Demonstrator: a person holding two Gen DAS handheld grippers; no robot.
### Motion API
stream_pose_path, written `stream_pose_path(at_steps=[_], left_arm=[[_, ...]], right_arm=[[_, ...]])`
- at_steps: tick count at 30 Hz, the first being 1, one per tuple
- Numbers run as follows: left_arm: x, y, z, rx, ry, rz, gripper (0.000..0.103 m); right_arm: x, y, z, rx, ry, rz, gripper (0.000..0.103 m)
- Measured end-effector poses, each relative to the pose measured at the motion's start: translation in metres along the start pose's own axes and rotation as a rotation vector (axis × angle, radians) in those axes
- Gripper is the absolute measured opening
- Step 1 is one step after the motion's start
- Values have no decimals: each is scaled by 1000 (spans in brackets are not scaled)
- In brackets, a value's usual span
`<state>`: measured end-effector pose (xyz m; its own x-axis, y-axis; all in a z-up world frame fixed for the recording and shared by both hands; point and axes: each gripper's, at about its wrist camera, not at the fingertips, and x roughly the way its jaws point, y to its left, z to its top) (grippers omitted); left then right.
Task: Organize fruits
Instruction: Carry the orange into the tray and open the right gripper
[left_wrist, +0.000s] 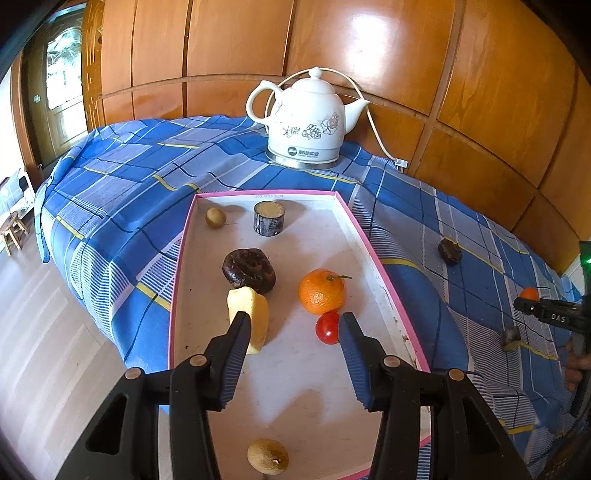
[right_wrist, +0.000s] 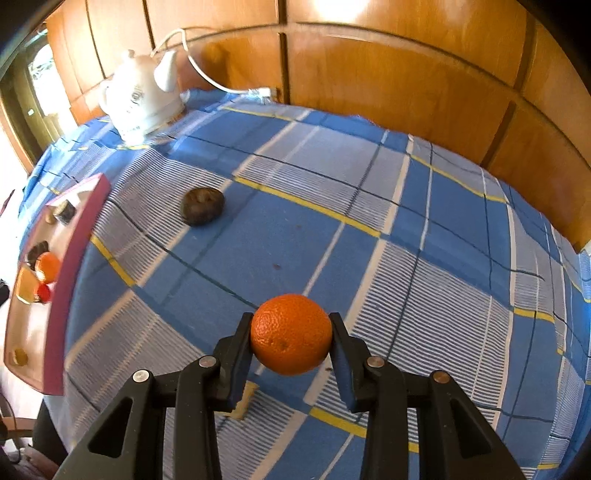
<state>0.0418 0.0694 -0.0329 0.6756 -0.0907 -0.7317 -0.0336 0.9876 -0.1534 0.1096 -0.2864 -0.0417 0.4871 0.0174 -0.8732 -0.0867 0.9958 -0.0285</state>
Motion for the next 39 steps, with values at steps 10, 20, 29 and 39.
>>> stream_pose_path(at_steps=[10, 20, 29, 39], left_arm=[[-2, 5, -1, -9, -6, 2, 50], [-5, 29, 4, -70, -27, 34, 50], [-2, 39, 0, -87, -18, 43, 50], [-2, 38, 0, -82, -19, 43, 50]], right_arm=[[-17, 75, -10, -114, -16, 165, 39], [-36, 182, -17, -317, -9, 379, 39], [-4, 244, -16, -381, 69, 428, 40], [3, 240, -16, -356, 66, 408, 45]])
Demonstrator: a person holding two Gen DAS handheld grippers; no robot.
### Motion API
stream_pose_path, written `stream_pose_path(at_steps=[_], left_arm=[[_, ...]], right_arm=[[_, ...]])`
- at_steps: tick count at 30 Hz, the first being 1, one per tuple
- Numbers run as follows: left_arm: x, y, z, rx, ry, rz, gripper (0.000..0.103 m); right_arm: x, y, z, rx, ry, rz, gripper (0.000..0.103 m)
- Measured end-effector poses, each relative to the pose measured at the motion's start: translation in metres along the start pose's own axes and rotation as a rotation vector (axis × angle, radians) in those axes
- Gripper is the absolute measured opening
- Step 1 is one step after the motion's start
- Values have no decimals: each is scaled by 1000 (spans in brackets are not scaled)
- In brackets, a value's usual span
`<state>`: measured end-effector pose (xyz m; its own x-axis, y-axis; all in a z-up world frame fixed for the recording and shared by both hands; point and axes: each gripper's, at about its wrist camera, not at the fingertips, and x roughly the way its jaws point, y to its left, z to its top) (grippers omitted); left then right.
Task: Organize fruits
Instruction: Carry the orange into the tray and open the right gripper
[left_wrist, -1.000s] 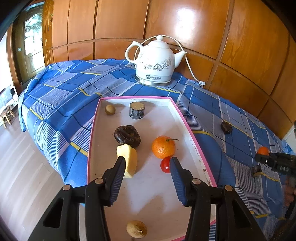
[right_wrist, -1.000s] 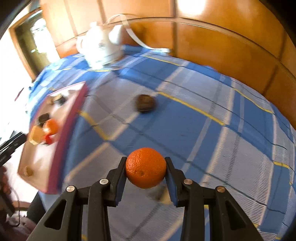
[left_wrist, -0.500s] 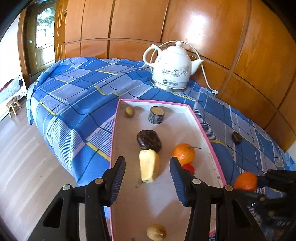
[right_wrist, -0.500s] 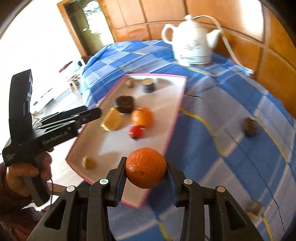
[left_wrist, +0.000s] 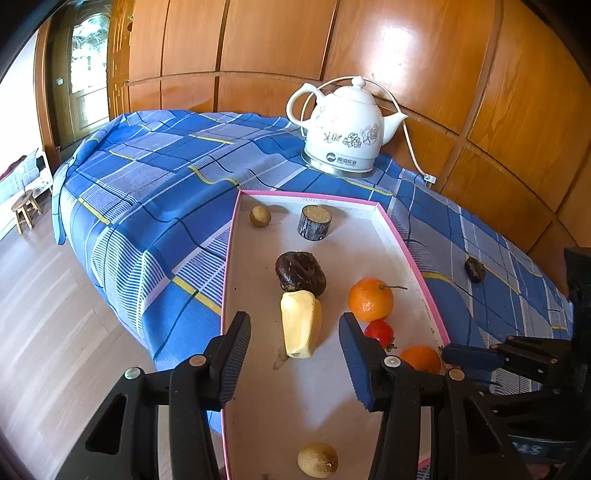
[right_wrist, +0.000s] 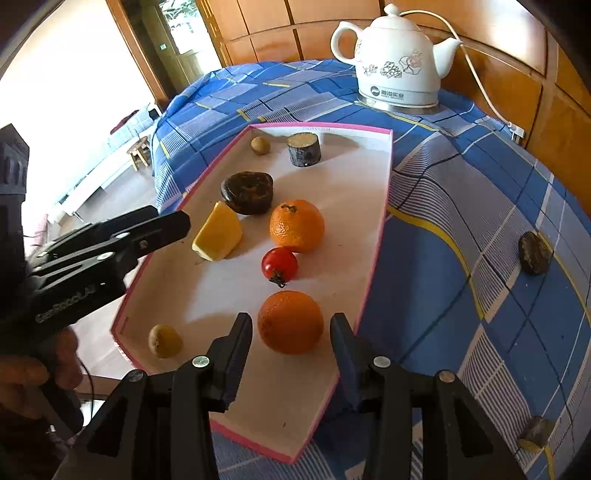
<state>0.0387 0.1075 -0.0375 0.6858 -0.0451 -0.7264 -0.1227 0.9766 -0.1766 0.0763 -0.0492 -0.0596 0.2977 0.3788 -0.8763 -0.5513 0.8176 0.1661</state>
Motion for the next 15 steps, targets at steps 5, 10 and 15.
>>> stream_pose_path(at_steps=[5, 10, 15], left_arm=[[-1, -4, 1, 14, -4, -3, 50], [-3, -8, 0, 24, -7, -9, 51], [-6, -13, 0, 40, -13, -11, 51]], right_arm=[[-15, -1, -5, -3, -29, -11, 45], [-25, 2, -11, -16, -42, -28, 45], [-34, -2, -17, -14, -56, -44, 45]])
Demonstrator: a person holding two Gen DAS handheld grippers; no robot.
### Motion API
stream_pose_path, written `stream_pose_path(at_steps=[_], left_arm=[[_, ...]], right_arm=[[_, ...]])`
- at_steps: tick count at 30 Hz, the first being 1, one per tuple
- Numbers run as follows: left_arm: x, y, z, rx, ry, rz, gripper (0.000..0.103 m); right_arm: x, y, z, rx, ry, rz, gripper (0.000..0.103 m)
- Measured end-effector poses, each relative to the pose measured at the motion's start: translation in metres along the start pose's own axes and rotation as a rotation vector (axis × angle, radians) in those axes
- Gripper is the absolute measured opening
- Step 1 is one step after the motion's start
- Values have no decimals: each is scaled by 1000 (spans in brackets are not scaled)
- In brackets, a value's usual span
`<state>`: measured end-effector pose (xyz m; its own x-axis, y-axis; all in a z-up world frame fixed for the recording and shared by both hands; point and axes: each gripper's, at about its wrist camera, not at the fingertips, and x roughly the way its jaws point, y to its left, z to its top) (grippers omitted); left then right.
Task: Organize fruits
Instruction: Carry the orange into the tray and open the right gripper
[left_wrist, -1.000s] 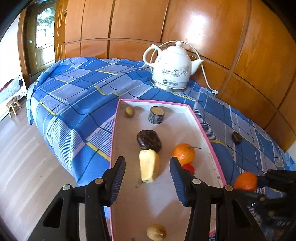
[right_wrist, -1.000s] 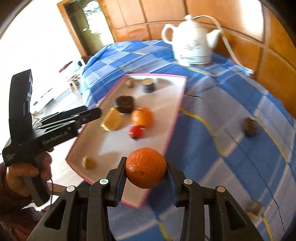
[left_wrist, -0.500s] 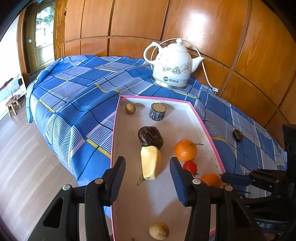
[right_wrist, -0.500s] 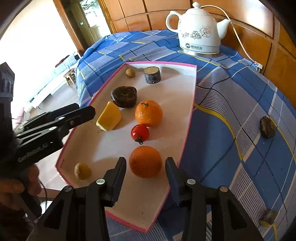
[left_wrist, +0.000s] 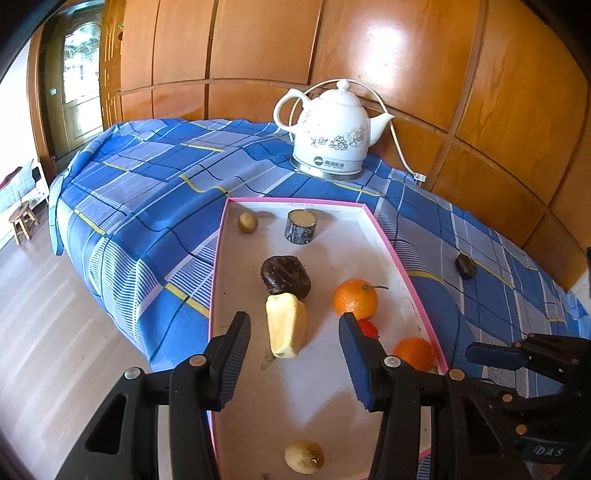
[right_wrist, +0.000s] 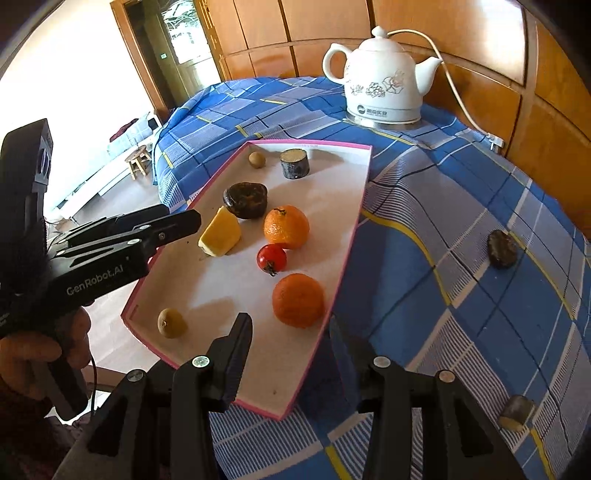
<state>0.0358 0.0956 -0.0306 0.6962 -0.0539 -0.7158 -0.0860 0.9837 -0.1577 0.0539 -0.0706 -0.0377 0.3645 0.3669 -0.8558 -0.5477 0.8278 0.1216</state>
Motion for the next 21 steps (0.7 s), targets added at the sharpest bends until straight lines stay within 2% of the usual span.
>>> stream_pose_path(at_steps=[7, 21], left_arm=[[-3, -10, -1, 39, -9, -4, 51], [-4, -22, -2, 84, -13, -10, 51]], right_arm=[[-10, -8, -3, 18, -15, -12, 45], [-37, -41, -11, 31, -38, -104, 45]])
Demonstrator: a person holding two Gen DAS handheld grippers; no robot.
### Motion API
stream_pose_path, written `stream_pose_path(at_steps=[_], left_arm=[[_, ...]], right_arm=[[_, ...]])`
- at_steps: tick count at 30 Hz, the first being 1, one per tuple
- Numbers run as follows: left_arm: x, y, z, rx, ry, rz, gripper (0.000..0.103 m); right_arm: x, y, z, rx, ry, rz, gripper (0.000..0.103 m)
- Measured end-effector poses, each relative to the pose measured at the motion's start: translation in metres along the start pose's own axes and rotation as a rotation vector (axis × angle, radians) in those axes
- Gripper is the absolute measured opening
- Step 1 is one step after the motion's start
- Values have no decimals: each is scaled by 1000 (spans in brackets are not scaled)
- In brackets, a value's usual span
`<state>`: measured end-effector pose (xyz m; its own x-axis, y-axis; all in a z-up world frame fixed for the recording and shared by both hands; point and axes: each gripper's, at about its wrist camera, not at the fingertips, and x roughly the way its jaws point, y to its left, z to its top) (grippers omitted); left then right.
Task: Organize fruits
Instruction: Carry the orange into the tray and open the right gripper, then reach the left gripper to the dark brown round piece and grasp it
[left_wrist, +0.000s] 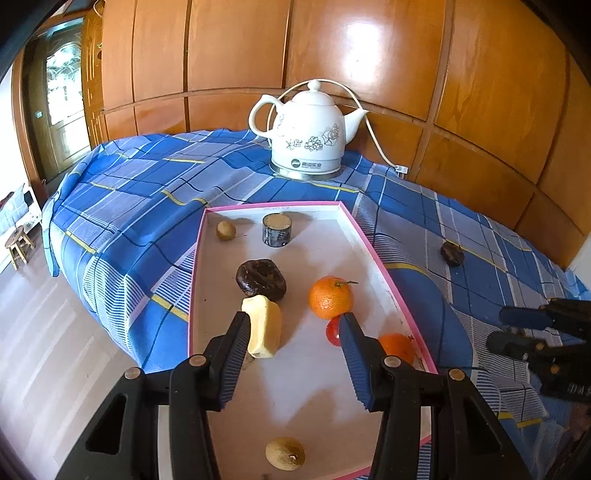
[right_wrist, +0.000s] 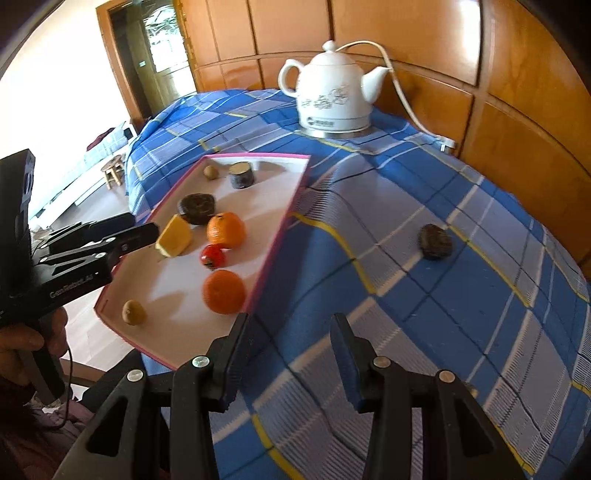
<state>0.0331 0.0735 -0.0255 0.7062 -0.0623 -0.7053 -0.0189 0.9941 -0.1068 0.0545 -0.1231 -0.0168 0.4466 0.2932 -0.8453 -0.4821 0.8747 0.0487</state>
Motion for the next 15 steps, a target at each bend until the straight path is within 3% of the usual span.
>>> stream_pose_path(at_steps=[15], left_arm=[[1, -16, 0, 48, 6, -7, 51]], right_arm=[[-15, -48, -9, 40, -1, -100, 45]])
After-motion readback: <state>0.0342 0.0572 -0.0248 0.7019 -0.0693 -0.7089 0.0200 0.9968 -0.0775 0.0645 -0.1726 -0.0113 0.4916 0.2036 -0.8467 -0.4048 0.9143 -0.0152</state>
